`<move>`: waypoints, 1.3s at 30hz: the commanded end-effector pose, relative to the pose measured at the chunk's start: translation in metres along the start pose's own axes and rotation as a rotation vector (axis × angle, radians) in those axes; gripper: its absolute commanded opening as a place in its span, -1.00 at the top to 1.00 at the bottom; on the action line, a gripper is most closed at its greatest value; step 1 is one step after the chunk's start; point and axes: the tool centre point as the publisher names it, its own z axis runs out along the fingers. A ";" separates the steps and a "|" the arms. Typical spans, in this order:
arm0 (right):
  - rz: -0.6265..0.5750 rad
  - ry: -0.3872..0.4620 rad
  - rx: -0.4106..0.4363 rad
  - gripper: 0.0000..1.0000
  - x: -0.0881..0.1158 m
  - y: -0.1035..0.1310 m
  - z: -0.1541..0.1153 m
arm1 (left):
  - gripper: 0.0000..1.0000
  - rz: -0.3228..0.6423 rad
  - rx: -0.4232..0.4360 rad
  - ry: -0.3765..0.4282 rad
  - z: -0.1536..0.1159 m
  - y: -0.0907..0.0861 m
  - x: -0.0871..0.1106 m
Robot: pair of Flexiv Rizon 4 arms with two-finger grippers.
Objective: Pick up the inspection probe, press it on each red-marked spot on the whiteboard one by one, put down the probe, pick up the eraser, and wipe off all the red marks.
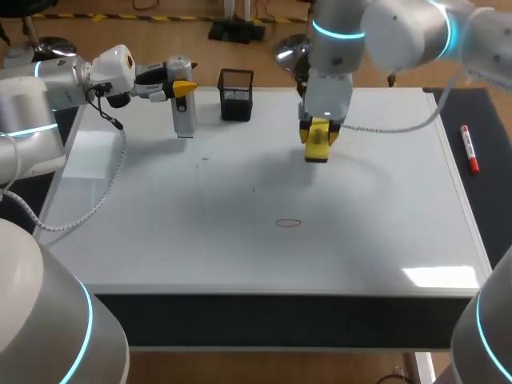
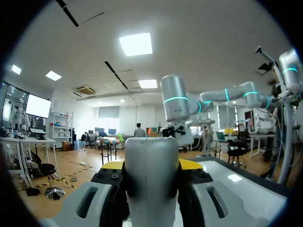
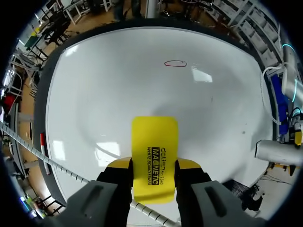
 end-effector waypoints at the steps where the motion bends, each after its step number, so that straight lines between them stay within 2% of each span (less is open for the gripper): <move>1: -0.007 0.003 0.005 1.00 0.002 -0.002 -0.008 | 1.00 0.003 0.002 -0.006 0.001 0.000 0.002; 5: 0.002 0.000 0.018 1.00 0.010 -0.016 -0.008 | 1.00 0.003 0.002 -0.006 0.001 0.000 0.002; 16: 0.078 0.048 0.080 1.00 0.056 -0.085 -0.027 | 1.00 0.003 0.002 -0.006 0.001 0.000 0.002; 24: 0.143 0.070 0.088 1.00 0.086 -0.125 -0.026 | 1.00 0.003 0.002 -0.006 0.001 0.000 0.002; 32: 0.219 0.066 0.102 1.00 0.108 -0.150 -0.027 | 1.00 0.003 0.002 -0.006 0.001 0.000 0.002; 39: 0.238 0.069 0.141 1.00 0.112 -0.156 -0.037 | 1.00 0.003 0.002 -0.006 0.001 0.000 0.002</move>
